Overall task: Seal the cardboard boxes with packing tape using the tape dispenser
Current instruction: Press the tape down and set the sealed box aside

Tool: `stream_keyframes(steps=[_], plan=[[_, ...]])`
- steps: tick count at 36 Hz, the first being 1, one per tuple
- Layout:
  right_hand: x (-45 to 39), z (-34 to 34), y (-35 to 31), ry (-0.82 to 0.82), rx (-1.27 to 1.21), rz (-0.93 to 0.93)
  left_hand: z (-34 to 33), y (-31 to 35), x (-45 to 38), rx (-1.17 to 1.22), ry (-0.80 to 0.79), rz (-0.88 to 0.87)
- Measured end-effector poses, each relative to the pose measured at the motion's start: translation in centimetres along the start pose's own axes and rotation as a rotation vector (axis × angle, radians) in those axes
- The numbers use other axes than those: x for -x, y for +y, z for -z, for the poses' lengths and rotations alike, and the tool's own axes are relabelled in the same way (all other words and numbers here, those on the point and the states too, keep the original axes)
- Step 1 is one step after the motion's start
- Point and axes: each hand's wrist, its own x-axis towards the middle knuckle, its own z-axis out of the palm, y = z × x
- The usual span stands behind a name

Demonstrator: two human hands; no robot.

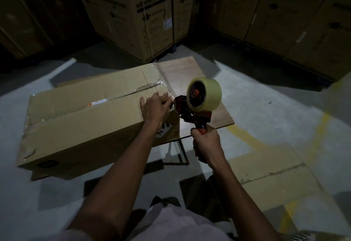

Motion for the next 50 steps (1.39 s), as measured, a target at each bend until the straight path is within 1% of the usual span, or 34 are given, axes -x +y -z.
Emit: stream_keyframes(steps=[6,10,14,20,23,26,33,43,50], plan=[[0.7,0.9,0.8,-0.015,0.031,-0.013,0.3,0.0,0.2,0.057,-0.022,0.012],[0.9,1.2,1.4,-0.026,0.008,-0.04,0.1,-0.2,0.1,0.038,-0.016,0.011],[0.5,1.1,1.6,-0.027,0.042,-0.023,0.0,-0.4,0.0,0.03,-0.028,-0.002],[0.3,0.5,1.6,-0.012,0.066,-0.01,0.1,-1.0,-0.6,-0.052,-0.16,-0.065],[0.2,0.6,1.9,-0.009,0.024,-0.01,0.3,-1.5,-0.9,-0.124,-0.238,-0.096],[0.3,0.7,2.1,-0.016,-0.025,-0.028,0.5,-1.8,-1.0,-0.115,-0.264,-0.113],[0.7,1.5,1.8,-0.051,-0.085,-0.089,0.5,-1.5,-0.7,-0.112,-0.262,-0.101],[1.7,2.1,-0.5,-0.052,0.019,-0.066,0.7,-0.6,-0.4,-0.012,-0.164,-0.072],[3.0,2.9,-0.4,-0.051,0.135,-0.061,0.8,-0.5,-0.2,0.05,-0.137,-0.065]])
